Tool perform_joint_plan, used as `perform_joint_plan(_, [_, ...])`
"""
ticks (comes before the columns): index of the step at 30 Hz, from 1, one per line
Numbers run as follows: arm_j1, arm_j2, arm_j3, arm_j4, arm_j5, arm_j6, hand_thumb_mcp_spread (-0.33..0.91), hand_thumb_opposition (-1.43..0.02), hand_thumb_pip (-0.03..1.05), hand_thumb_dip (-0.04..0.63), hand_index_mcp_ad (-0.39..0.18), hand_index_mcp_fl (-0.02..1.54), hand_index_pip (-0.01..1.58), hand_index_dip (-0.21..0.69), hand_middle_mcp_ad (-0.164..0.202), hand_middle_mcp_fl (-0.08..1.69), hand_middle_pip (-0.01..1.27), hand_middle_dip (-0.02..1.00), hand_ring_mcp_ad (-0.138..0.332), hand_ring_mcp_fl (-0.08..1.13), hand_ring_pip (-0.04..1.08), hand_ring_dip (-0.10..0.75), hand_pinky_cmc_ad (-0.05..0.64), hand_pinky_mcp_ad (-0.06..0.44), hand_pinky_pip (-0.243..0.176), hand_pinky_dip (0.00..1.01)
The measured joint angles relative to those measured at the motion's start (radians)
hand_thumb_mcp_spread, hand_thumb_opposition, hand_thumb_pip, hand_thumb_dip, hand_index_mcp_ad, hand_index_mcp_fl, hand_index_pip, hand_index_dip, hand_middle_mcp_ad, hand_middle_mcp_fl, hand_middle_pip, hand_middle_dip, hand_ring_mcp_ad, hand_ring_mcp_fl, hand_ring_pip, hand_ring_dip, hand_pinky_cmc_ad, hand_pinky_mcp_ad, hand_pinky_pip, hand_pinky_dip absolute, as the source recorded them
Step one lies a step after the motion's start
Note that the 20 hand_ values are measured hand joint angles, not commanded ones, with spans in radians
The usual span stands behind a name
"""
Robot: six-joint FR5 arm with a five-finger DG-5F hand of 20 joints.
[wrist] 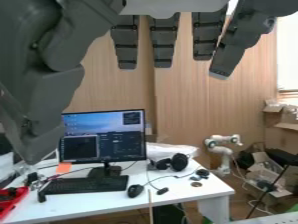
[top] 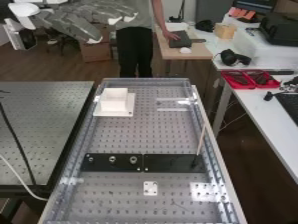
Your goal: Grab the pcb board and place it in the clear container
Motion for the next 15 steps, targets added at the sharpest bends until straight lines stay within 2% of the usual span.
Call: perform_joint_plan(15, [0.007, 0.001, 0.004, 0.000, 0.002, 0.007, 0.25, -0.77, 0.44, 0.101, -0.087, 0.15, 0.10, 0.113, 0.086, 0.04, 0.14, 0.12, 0.222, 0.00, 0.08, 0.009, 0.314, 0.182, -0.113, 0.59])
